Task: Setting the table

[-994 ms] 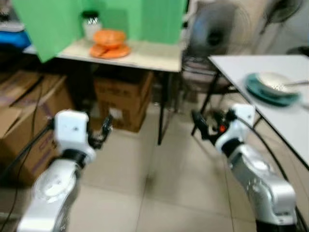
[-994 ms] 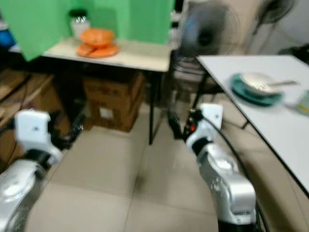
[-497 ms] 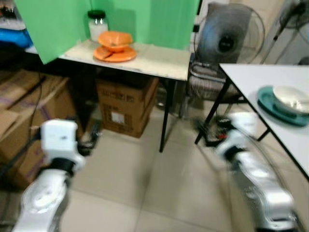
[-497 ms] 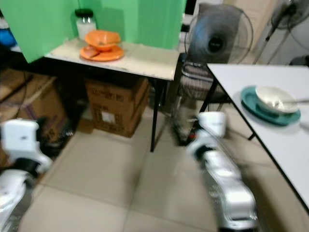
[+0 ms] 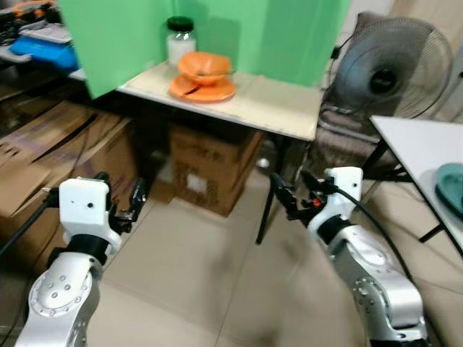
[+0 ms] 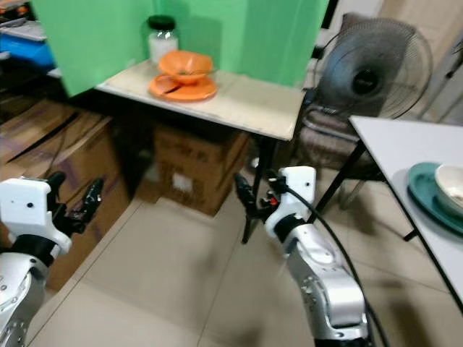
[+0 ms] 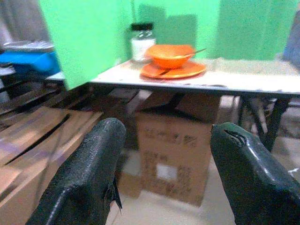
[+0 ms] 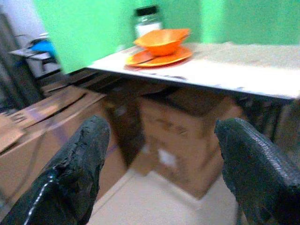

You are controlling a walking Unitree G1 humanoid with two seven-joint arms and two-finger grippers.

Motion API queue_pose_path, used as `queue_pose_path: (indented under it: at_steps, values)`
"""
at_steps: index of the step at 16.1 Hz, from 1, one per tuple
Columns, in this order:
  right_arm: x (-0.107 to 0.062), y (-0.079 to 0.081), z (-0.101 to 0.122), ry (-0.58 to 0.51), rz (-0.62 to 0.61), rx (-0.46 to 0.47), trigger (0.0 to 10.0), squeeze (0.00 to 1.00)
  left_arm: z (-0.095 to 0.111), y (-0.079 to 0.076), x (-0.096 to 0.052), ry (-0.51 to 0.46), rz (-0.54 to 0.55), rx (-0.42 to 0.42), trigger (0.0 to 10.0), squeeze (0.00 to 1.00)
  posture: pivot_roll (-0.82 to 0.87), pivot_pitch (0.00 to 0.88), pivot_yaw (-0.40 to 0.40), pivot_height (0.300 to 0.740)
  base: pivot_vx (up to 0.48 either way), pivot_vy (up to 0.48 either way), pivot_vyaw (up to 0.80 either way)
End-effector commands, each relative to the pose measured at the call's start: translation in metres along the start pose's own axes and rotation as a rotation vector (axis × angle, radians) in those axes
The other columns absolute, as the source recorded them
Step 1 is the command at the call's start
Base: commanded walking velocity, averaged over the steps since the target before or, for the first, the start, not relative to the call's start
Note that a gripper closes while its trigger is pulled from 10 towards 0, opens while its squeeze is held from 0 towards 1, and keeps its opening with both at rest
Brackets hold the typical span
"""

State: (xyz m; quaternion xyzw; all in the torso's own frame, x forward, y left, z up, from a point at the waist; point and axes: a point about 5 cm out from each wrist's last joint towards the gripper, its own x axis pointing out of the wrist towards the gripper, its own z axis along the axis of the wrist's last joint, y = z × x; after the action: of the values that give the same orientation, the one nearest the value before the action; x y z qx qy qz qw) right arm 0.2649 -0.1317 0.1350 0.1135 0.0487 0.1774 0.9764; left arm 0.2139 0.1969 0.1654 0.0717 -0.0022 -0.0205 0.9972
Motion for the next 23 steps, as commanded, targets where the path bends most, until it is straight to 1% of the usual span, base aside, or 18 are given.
queue_pose_path:
  at_steps: [1, 6, 8, 9, 11, 14, 18, 23]
  values:
    - [-0.003, -0.007, 0.001, -0.005, -0.026, -0.002, 10.0, 0.00, 0.002, -0.005, 0.000, -0.013, -0.030, -0.009, 10.0, 0.00, -0.02, 0.000, -0.046, 0.740, 0.379, 0.000, 0.00]
    - [-0.004, -0.003, -0.002, 0.006, -0.005, 0.004, 10.0, 0.00, 0.001, -0.008, -0.003, 0.000, -0.045, -0.009, 10.0, 0.00, -0.01, 0.000, -0.048, 0.740, 0.374, 0.000, 0.00]
    - [-0.003, 0.002, -0.002, 0.020, 0.046, -0.055, 10.0, 0.00, 0.001, -0.008, -0.004, 0.003, -0.045, -0.009, 10.0, 0.00, -0.01, 0.000, -0.044, 0.740, 0.371, 0.000, 0.00]
    - [-0.003, 0.003, -0.002, 0.022, 0.046, -0.055, 10.0, 0.00, 0.001, -0.008, -0.004, 0.003, -0.045, -0.009, 10.0, 0.00, -0.01, 0.000, -0.044, 0.740, 0.364, 0.000, 0.80]
    - [-0.004, 0.004, -0.003, 0.017, 0.043, -0.040, 10.0, 0.00, 0.002, -0.007, -0.005, 0.004, -0.046, -0.006, 10.0, 0.00, -0.01, 0.000, -0.039, 0.740, 0.369, 0.000, 0.80]
    - [-0.005, 0.002, -0.002, -0.002, 0.017, 0.000, 10.0, 0.00, 0.002, -0.007, -0.005, 0.008, -0.051, -0.005, 10.0, 0.00, -0.02, 0.000, -0.036, 0.740, 0.368, 0.000, 0.00]
    - [-0.007, 0.002, -0.002, 0.005, 0.031, 0.004, 10.0, 0.00, 0.004, -0.008, 0.000, -0.003, -0.067, 0.006, 10.0, 0.00, 0.00, 0.000, -0.043, 0.740, 0.368, 0.000, 0.00]
    - [-0.006, 0.003, -0.002, 0.004, 0.039, 0.013, 10.0, 0.00, 0.004, -0.005, -0.004, 0.009, -0.063, 0.013, 10.0, 0.00, 0.01, 0.000, -0.037, 0.740, 0.370, 0.000, 0.00]
